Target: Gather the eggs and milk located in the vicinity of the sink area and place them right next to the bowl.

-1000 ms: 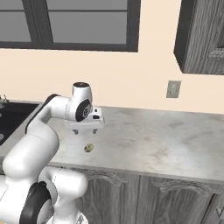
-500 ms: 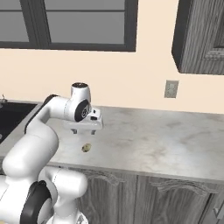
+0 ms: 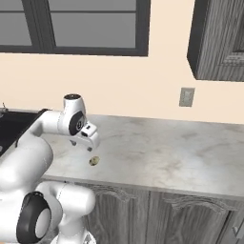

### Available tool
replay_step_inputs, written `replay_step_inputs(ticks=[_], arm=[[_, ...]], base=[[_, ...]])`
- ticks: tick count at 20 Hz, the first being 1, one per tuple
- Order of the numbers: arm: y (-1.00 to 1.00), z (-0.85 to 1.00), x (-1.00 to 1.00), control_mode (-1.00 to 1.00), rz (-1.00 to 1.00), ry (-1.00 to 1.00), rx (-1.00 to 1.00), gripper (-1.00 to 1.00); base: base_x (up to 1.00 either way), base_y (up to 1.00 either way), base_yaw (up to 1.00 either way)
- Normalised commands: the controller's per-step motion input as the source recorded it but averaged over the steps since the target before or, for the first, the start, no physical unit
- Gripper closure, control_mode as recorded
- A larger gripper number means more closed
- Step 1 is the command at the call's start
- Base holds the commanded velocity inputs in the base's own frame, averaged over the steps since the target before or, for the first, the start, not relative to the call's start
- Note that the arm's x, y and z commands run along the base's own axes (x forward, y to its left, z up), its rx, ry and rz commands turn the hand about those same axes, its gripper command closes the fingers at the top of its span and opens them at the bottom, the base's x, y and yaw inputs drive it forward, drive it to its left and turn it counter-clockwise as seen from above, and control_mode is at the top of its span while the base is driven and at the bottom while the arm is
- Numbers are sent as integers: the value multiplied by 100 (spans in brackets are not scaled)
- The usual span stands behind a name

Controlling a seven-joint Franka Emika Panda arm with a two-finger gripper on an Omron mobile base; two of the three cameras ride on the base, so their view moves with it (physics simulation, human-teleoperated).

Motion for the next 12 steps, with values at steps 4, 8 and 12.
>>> replay_step_inputs(ticks=[4, 8, 12], arm=[[-6, -17, 6, -100, -16, 2, 0, -100], [-45, -23, 44, -100, 3, -1, 0, -100], [-29, -16, 35, -100, 2, 0, -2, -100]], base=[[0, 0, 0], [0, 0, 0], [0, 0, 0]])
